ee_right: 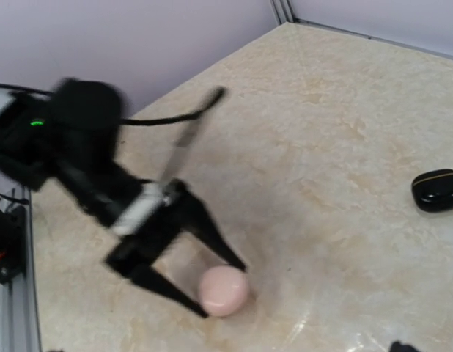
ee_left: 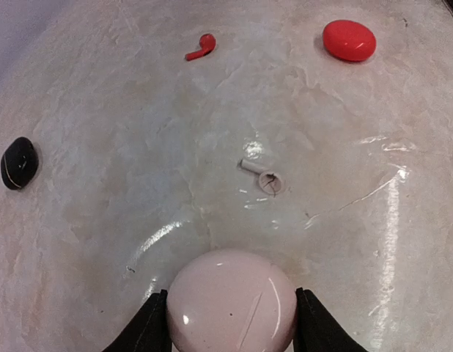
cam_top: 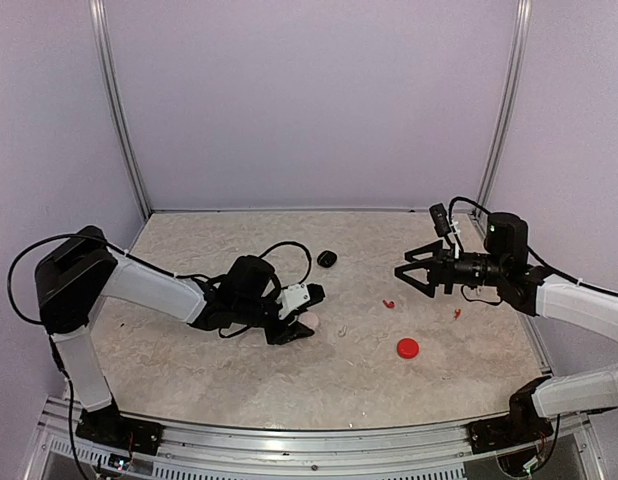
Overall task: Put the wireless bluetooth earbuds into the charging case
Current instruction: Pick up the charging case from the center of the board, then pass from the left arm to the right
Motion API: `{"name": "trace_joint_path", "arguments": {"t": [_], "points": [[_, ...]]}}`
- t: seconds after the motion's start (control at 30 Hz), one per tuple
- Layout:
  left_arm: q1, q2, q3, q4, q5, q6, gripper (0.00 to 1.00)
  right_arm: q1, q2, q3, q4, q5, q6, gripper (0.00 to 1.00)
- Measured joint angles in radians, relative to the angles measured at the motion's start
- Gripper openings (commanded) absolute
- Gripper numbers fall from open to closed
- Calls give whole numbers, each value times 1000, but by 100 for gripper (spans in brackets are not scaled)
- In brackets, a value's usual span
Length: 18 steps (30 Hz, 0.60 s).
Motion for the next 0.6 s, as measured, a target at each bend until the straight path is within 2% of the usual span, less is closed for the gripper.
{"name": "trace_joint_path", "arguments": {"t": [0.1, 0.27, 0.47, 0.6], "points": [[-96, -156, -60, 9, -121, 10, 38, 0, -21, -32, 38, -6, 40, 90], [-280, -364, -71, 47, -324, 67, 39, 11, -38, -52, 84, -27, 100, 86], [-433, -451, -68, 46, -539, 163, 39, 87, -57, -56, 101, -40, 148, 83], [-484, -460, -54, 15, -618, 205, 40, 132, -79, -56, 101, -41, 169, 80]]}}
